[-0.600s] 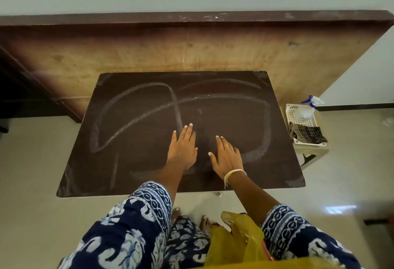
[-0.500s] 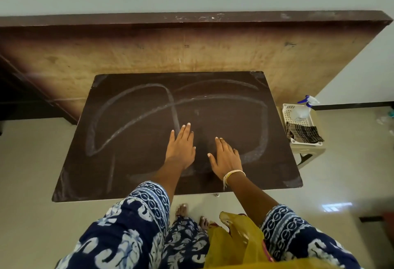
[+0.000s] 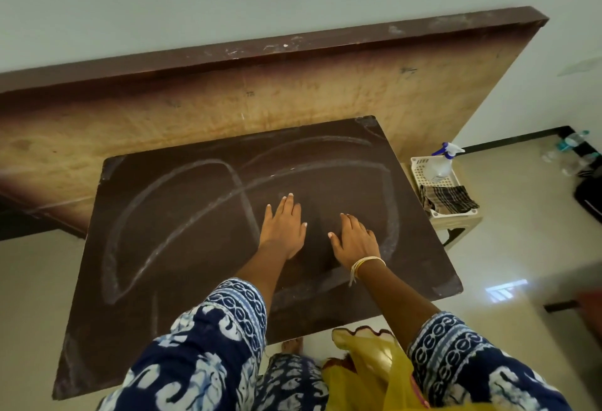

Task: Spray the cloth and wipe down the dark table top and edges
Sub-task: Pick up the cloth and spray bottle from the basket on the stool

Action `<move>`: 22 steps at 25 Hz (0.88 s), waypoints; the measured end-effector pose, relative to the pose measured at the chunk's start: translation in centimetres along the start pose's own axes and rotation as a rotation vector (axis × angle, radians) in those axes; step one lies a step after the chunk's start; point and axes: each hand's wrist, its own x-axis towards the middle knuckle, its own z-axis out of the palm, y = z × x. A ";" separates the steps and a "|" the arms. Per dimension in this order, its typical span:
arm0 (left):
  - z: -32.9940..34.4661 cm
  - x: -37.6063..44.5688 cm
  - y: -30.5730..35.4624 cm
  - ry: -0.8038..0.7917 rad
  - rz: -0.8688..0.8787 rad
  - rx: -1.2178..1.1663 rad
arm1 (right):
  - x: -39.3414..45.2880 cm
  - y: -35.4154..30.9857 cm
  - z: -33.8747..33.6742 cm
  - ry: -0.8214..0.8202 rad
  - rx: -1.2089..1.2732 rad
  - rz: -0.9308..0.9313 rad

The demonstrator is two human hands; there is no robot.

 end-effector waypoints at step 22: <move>1.2 20.8 32.7 0.020 -0.103 -0.213 | 13.5 39.0 -14.1 -0.004 0.015 0.134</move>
